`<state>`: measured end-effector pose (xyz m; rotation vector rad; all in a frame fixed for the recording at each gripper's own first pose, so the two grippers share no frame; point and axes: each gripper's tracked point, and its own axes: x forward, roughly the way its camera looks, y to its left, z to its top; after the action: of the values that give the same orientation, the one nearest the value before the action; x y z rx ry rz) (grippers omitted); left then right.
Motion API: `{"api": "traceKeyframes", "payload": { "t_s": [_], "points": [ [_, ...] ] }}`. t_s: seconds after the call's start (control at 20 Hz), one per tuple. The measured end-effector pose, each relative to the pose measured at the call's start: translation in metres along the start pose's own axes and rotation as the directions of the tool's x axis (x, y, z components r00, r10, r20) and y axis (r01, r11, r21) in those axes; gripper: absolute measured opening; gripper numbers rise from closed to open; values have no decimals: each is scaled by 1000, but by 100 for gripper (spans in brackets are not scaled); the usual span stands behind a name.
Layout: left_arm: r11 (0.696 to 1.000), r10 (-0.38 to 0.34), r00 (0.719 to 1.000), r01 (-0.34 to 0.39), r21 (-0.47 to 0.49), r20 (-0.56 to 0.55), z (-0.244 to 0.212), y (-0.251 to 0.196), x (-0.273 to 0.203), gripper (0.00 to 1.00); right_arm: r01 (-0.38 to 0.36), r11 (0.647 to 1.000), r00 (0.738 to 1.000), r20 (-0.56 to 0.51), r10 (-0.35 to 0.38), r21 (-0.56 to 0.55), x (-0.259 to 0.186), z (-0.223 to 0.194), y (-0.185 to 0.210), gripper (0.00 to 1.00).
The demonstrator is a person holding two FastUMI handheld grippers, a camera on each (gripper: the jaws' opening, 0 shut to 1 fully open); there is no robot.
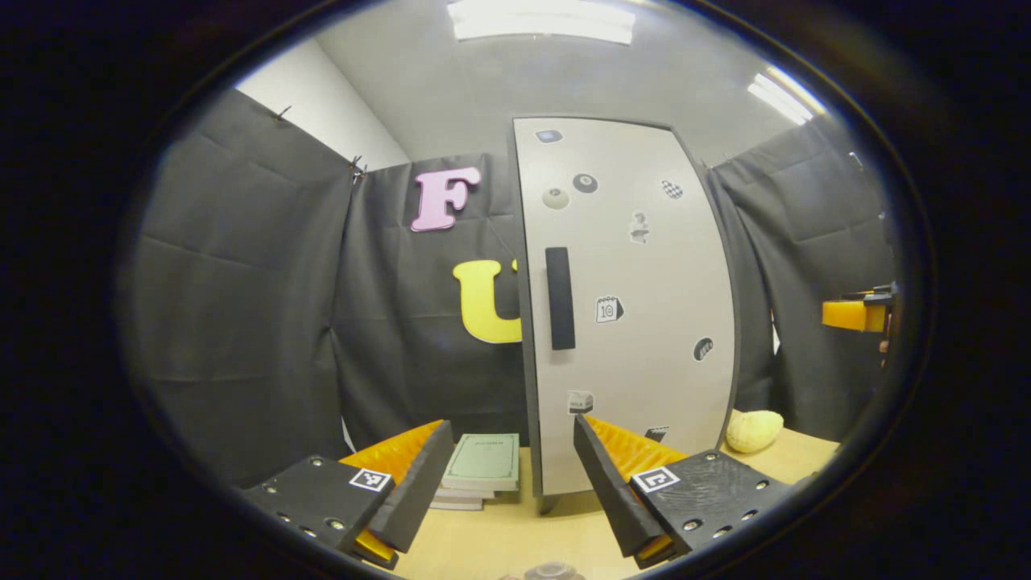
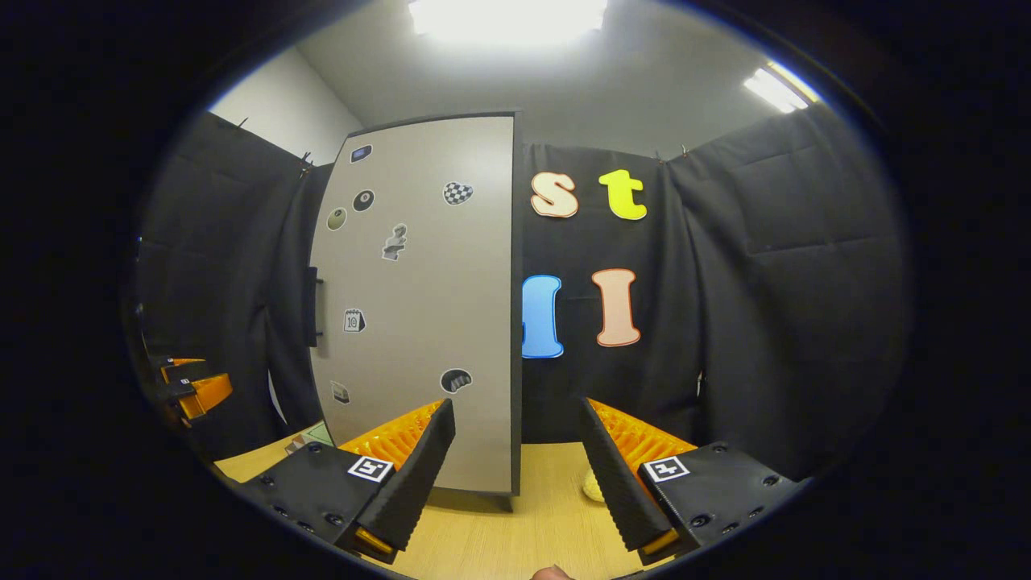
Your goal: Open the cabinet door with the right hand, grasp the bottle in the cabinet with the left hand and place it on the coaster, then close the cabinet door with the right hand.
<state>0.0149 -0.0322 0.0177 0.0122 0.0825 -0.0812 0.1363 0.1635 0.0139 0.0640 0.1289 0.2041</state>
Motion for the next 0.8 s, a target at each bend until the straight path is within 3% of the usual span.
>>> {"api": "traceKeyframes", "payload": {
  "t_s": [0.3, 0.45, 0.5, 0.8],
  "points": [
    [1000, 9, 1000, -9, 11, -1, 3, -2, -1, 95, -10, 1000, 1000, -15, 10, -11, 0, -5, -1, 94],
    [1000, 20, 1000, -20, 16, -2, 5, 2, -5, 95, -16, 1000, 1000, -6, 16, -20, -3, 0, 0, 94],
    [1000, 23, 1000, -23, 16, -1, 5, 4, -5, 89, -18, 1000, 1000, -2, 18, -22, -4, 2, 0, 97],
    [999, 27, 1000, -27, 30, 11, 13, 9, -7, 89, -21, 999, 1000, 5, 21, -43, -6, 8, 2, 97]
  ]
}}
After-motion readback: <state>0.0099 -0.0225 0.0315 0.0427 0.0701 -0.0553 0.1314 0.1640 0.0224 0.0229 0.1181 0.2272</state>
